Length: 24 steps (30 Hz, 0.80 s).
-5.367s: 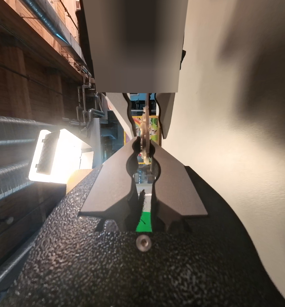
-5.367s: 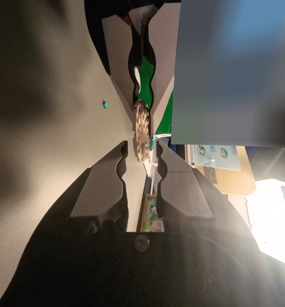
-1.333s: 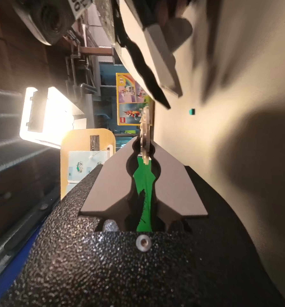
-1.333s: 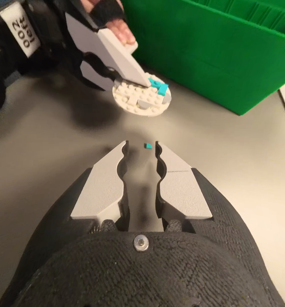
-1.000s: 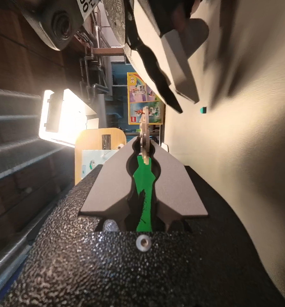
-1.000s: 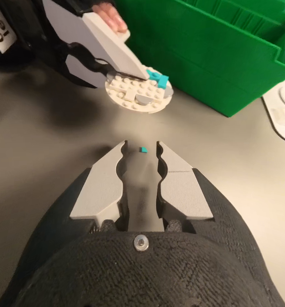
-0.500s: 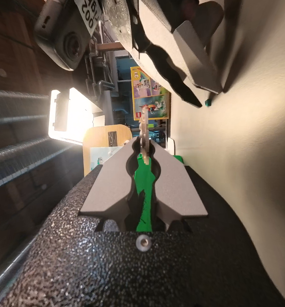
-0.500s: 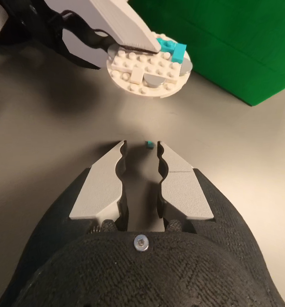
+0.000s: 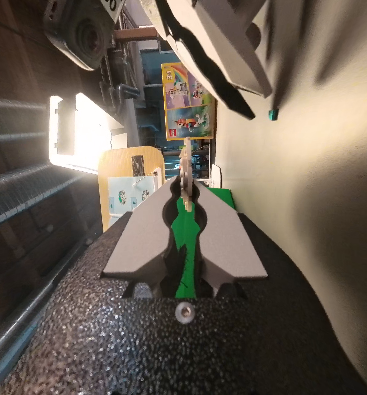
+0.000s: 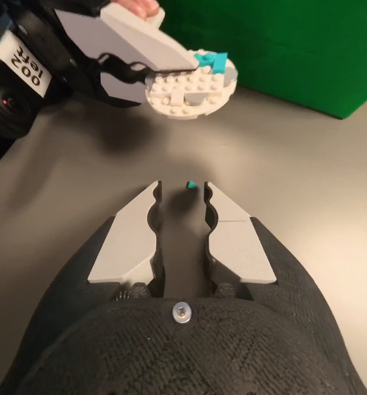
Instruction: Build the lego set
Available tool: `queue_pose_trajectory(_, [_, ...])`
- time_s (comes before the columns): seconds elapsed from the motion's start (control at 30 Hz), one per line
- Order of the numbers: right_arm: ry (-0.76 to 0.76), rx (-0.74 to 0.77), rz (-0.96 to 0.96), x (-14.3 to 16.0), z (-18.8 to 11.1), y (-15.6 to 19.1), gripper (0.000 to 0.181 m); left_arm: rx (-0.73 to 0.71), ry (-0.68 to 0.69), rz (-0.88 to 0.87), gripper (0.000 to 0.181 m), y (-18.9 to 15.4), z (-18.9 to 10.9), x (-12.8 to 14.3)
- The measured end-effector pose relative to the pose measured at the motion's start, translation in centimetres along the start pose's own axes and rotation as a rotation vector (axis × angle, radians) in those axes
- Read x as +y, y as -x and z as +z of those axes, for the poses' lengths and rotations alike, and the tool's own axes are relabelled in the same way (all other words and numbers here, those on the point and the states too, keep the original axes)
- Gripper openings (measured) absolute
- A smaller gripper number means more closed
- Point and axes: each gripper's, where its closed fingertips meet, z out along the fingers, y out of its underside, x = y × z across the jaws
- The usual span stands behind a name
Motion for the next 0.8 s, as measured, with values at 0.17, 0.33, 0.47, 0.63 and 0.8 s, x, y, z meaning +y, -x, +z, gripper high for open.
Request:
queue_pose_trajectory(0.17, [0.037,-0.022,-0.003,0.4,0.4,0.3,0.039,0.020,-0.009,0.003,0.006,-0.4,0.1,-0.2])
queue_pose_trajectory(0.33, [0.067,-0.028,-0.027,0.8,0.7,0.6,0.037,0.020,-0.005,0.004,0.006,-0.4,0.1,-0.1])
queue_pose_trajectory(0.47, [0.071,-0.064,-0.035,1.0,0.5,1.4,0.031,0.020,-0.003,0.001,0.006,-0.3,0.1,0.0])
queue_pose_trajectory(0.63, [0.070,-0.133,-0.042,1.3,0.1,2.7,0.025,0.018,-0.008,-0.007,0.006,-0.2,0.0,0.0])
queue_pose_trajectory(0.8, [-0.001,-0.016,-0.099,0.0,0.0,1.1,0.024,0.023,-0.016,-0.011,0.006,-0.3,0.0,-0.2])
